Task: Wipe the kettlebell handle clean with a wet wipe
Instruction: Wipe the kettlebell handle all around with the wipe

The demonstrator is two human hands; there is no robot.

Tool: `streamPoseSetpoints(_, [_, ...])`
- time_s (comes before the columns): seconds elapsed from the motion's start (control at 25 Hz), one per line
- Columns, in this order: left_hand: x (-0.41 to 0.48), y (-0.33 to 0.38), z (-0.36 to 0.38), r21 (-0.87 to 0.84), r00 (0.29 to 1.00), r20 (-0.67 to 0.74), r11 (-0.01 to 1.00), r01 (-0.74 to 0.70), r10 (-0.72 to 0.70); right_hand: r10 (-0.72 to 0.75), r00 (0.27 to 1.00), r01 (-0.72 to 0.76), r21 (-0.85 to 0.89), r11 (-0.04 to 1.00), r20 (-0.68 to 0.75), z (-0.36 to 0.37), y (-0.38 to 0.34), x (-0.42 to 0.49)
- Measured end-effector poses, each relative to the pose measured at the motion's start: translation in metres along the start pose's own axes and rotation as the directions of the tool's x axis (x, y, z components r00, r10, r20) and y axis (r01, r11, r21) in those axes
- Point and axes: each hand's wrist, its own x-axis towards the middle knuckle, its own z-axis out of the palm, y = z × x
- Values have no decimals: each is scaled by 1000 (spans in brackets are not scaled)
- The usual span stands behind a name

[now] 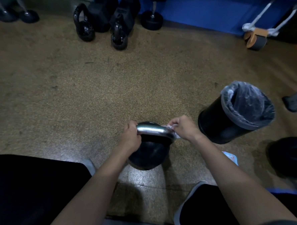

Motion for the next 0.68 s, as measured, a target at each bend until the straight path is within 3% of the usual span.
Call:
streamPoseSetpoints(0.16, [-1,0,0,-7,1000,-3,1000,-5,5,-29,998,26,-52,998,-60,-1,0,-6])
streamPoseSetpoints(0.36, [-2,0,-1,-5,1000,7,1000,-8,8,-73,994,81,-109,991,79,-6,-2,-11])
streamPoseSetpoints(0.68, [-2,1,-2,-3,1000,10,1000,-1,1,-58,995,52,-77,996,-78,2,-14,-11])
